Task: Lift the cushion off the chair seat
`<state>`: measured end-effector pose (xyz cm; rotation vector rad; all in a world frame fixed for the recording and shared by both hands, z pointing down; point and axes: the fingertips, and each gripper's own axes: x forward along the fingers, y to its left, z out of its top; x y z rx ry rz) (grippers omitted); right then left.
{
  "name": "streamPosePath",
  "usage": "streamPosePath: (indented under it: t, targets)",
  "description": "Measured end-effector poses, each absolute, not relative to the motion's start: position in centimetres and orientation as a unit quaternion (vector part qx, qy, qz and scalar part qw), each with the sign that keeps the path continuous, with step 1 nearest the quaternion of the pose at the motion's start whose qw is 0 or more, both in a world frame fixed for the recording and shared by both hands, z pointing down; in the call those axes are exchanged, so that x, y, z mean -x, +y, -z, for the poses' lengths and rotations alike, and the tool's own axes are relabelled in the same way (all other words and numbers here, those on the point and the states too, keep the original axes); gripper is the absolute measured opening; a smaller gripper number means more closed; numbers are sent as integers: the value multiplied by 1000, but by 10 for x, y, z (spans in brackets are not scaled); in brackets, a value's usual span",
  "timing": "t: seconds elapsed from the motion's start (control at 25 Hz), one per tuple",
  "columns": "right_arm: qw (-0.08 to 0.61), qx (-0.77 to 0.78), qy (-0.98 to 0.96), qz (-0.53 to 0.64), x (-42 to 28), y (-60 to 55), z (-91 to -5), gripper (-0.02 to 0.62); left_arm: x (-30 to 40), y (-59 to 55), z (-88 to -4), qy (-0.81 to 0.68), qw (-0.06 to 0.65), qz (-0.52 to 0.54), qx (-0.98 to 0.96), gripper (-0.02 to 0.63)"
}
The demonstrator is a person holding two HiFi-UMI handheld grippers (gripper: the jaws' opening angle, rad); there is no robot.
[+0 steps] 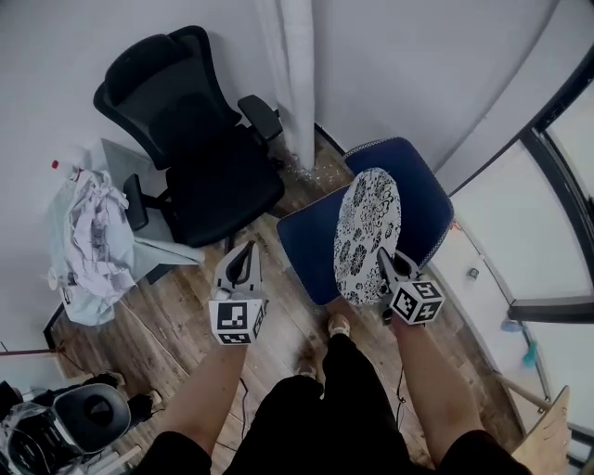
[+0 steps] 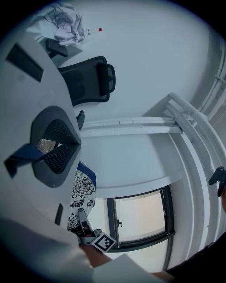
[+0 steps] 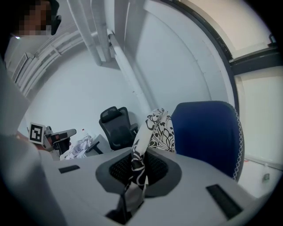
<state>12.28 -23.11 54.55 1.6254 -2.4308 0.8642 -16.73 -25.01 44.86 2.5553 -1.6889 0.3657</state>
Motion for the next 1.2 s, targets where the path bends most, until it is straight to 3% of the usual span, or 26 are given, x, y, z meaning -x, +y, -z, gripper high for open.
streamPosePath:
  t: [1.2]
  targets:
    - [14,-545,-816,-192,-138,-274,-395,43,166,-270,-327,-540,-39,-67,-838,5]
